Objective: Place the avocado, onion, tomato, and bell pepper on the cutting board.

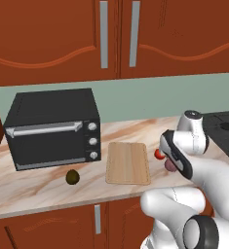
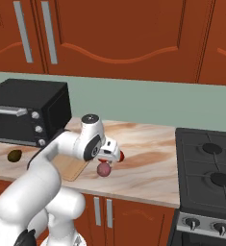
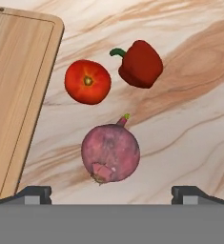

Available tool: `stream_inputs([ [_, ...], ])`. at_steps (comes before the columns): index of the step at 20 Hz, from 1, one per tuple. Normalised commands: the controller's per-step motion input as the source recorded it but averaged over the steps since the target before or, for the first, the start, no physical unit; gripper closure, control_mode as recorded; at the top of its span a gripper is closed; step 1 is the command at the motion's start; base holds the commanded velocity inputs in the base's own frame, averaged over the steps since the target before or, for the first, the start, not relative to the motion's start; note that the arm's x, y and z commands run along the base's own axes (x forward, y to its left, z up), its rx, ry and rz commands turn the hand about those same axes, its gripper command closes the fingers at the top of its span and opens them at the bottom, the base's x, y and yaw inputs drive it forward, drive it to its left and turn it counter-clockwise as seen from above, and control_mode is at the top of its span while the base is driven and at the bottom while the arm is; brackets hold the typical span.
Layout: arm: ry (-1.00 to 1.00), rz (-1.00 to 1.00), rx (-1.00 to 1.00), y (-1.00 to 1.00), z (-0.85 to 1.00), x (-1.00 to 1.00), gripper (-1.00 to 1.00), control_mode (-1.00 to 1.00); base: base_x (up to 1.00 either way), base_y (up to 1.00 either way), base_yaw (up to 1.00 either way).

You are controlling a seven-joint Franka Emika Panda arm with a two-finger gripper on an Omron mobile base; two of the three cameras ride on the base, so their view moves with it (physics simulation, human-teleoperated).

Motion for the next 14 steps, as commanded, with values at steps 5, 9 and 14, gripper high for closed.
stream_inputs([
  [5, 0.00, 0.00, 0.00, 0.00, -0.29, 0.06, -1.00, -1.00, 0.00, 0.00, 0.00],
  [9, 0.00, 0.00, 0.00, 0.00, -0.23, 0.15, -1.00, -1.00, 0.00, 0.00, 0.00],
  [14, 0.00, 0.00, 0.00, -0.02, -0.17, 0.28, -1.00, -1.00, 0.00, 0.00, 0.00],
])
